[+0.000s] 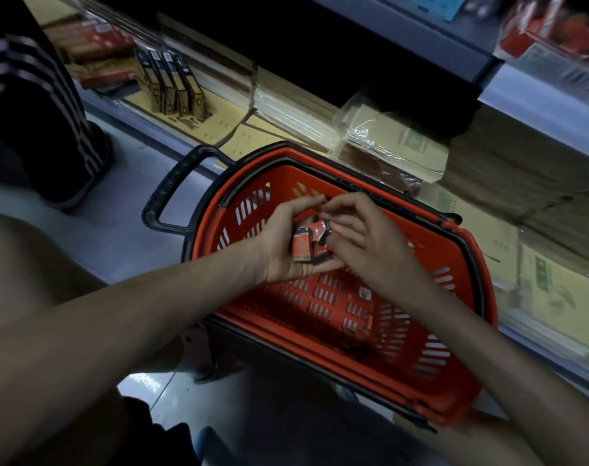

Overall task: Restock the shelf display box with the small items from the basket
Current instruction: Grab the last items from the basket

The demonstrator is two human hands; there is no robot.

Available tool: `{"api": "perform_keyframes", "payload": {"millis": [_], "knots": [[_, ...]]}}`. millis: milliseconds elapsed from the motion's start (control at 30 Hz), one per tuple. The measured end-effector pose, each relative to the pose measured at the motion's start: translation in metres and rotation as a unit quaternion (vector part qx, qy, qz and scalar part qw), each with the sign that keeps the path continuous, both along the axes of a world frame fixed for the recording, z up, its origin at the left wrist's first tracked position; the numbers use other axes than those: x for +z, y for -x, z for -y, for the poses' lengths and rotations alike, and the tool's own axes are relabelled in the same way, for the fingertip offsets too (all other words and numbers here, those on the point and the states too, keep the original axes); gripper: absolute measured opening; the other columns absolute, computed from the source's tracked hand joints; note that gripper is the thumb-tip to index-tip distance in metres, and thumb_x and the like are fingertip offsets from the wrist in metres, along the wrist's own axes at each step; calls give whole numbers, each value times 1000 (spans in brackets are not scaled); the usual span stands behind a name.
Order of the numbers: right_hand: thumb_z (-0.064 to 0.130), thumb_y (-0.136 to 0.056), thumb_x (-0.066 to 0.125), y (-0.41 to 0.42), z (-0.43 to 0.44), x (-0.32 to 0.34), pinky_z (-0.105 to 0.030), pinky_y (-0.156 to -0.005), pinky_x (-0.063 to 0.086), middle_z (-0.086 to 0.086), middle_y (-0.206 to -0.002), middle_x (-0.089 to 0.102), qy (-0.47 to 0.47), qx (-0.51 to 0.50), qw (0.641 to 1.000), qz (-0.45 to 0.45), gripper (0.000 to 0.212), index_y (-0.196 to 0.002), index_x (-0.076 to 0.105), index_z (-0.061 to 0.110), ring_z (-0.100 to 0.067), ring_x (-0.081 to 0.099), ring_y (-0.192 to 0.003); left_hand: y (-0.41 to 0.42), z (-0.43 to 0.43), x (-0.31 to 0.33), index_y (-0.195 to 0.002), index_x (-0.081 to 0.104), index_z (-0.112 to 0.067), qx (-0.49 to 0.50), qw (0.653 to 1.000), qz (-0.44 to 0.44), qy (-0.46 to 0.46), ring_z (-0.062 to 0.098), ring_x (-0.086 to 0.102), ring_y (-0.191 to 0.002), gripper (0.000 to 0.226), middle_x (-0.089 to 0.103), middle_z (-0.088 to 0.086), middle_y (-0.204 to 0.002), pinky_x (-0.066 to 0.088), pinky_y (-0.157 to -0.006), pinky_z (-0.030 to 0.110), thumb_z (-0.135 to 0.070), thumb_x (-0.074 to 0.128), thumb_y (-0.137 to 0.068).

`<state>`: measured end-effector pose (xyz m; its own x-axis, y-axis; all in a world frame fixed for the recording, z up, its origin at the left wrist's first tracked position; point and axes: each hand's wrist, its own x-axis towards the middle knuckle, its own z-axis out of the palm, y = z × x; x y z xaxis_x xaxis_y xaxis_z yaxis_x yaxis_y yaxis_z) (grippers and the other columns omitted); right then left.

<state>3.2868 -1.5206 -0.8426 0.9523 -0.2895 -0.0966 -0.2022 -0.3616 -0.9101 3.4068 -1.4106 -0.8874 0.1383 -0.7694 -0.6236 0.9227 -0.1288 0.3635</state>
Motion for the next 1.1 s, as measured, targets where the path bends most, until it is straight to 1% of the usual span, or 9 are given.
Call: {"api": "perform_keyframes", "payload": {"millis": [200,333,400,533,633,700,800,867,1100], "knots": [[-17,-89,54,-2,9,-3,-31,-95,57,-10,-116,66,-36,-43,998,38,31,-112,60,3,-13,68,-110,0,5,0,-94,68,-10,-17,999,-34,-10,20,70,-73,34,69,7,-85,61,-61,32,-44,68,-89],[-7,-90,60,7,37,-18,-27,-87,55,-2,-105,69,51,-74,995,37,24,-105,65,12,-17,68,-101,-9,5,-8,-87,68,-13,-60,998,-3,-3,14,61,-71,23,63,6,-88,44,-40,17,-33,59,-92],[-6,-86,59,16,59,-53,-20,-82,50,3,-100,69,136,-71,988,-12,26,-102,67,13,-10,65,-95,-11,4,-14,-82,68,-14,-52,998,18,-24,12,57,-65,21,62,5,-83,37,-37,14,-28,56,-92],[-4,-81,57,33,101,-157,-19,-64,46,8,-73,65,250,17,931,-265,29,-79,73,20,-6,59,-65,-16,-1,-23,-82,68,-12,-44,996,50,-65,13,58,-58,20,64,5,-77,33,-37,13,-26,57,-90],[16,-85,63,47,107,-215,-28,-81,54,1,-99,70,278,164,839,-438,21,-103,72,21,-18,67,-91,-19,-6,-33,-82,67,-14,-53,992,69,-90,13,58,-58,20,63,5,-78,33,-38,14,-29,58,-91],[28,-81,65,61,101,-243,-34,-96,54,-4,-128,63,366,241,779,-449,44,-124,62,24,-26,63,-117,-21,-9,-39,-84,68,-13,-51,989,88,-110,14,60,-57,20,65,5,-76,33,-39,15,-29,58,-91],[29,-82,64,75,92,-261,-44,-112,43,-11,-158,34,396,325,728,-455,65,-145,46,31,-34,40,-142,-26,-11,-47,-86,70,-12,-45,986,95,-127,15,61,-57,22,64,6,-77,36,-39,17,-29,58,-91],[25,-87,64,74,95,-265,-45,-114,38,-13,-163,24,410,354,711,-449,67,-149,40,30,-36,30,-146,-32,-12,-51,-86,71,-12,-44,985,99,-138,16,62,-57,21,63,6,-78,37,-38,17,-29,59,-90],[17,-87,63,69,100,-269,-40,-110,38,-3,-155,40,401,382,714,-428,68,-147,38,37,-32,37,-139,-42,-11,-53,-87,69,-13,-40,981,103,-162,15,63,-55,22,62,7,-79,36,-38,17,-30,57,-92]]}}
